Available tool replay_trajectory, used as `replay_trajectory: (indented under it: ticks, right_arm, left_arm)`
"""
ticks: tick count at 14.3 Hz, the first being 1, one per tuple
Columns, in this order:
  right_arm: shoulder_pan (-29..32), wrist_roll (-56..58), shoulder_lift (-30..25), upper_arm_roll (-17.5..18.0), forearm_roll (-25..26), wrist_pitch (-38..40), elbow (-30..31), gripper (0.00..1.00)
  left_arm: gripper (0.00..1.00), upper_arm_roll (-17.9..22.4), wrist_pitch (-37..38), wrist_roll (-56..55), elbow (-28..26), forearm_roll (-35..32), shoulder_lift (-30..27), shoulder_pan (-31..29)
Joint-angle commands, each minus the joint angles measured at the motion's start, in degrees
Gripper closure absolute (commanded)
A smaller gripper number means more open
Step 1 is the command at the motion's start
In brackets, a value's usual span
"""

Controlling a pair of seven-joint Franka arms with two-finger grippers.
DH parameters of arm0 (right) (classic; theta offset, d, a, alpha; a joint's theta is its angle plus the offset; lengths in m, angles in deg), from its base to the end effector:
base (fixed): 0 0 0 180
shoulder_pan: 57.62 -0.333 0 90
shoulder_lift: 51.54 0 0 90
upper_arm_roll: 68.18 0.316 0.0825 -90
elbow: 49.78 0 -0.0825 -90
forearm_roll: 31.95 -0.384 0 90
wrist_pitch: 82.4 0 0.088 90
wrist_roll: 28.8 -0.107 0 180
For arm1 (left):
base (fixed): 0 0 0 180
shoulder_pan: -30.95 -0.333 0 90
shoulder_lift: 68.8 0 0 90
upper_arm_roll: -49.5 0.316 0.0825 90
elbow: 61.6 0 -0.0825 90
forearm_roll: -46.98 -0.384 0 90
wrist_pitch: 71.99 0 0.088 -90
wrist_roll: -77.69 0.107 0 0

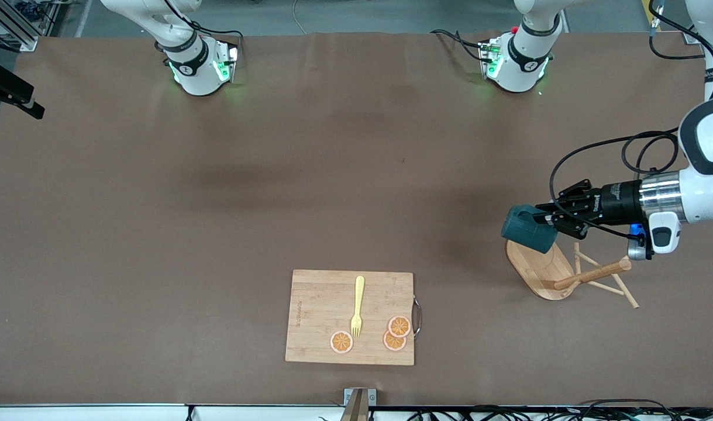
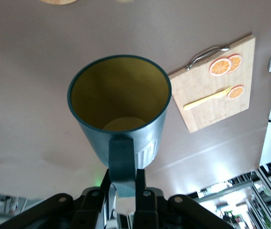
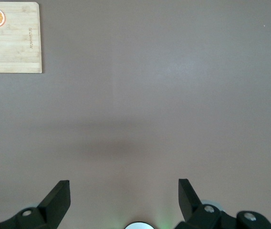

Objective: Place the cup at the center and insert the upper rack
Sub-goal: 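Hang the mug by its handle onto a mug tree peg with the left gripper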

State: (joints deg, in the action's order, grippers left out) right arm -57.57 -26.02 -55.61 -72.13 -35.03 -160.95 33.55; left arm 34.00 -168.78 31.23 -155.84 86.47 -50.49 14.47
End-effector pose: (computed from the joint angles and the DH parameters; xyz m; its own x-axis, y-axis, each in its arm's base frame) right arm 0.5076 -0.0306 0.6987 0.9999 -0.0105 -0.0094 -0.0110 -0.9982 -0.0582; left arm 0.6281 -0.0331 0.4409 0.4689 0.5710 -0.6739 0.8695 -0.4327 0.2383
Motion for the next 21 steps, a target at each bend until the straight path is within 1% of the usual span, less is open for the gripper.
replay_trajectory:
  ticks: [1,3,4,5,7,11,13,17,21]
  right_arm:
    - [1.5,0.7,-0.8,0.7,0.7,0.1,1.3,0.0]
    - [2.1,0.7,-0.8,0.7,1.1,1.6,1.4,0.0]
    - [2.1,0.2,-0.8,0.7,1.2,2.3,1.4,0.0]
    - [2.0,-0.1,-0.8,0.8,1.2,3.0,1.4,0.0]
    - [2.0,-0.1,-0.8,0.9,1.2,3.0,1.4,0.0]
    - [2.0,-0.1,-0.7,0.9,1.2,2.9,1.4,0.0]
    - [1.8,-0.1,-0.7,1.0,1.2,3.0,1.4,0.0]
    - [1.7,0.0,-0.7,1.0,1.2,3.0,1.4,0.0]
    - [1.7,0.0,-0.7,1.1,1.2,3.0,1.4,0.0]
  left_arm:
    - [0.99,-0.4,3.4,2.8,1.5,4.1,1.2,-3.9]
    - [0.99,-0.3,4.7,4.3,1.6,5.6,2.2,-6.7]
    - [0.99,-0.3,5.1,5.0,2.6,6.6,3.1,-7.5]
    - [1.0,-0.3,6.5,5.5,3.8,8.7,4.8,-8.1]
    - [0.99,-0.1,7.9,5.5,4.0,12.4,7.0,-10.0]
    - [0.99,-0.1,7.9,5.8,4.2,13.8,7.4,-10.2]
    - [0.99,-0.1,7.9,5.8,5.5,15.9,9.4,-10.8]
    - [0.99,-0.1,8.0,5.9,8.2,17.4,12.3,-12.0]
    - [0.99,-0.2,8.0,6.3,8.2,18.5,13.3,-12.6]
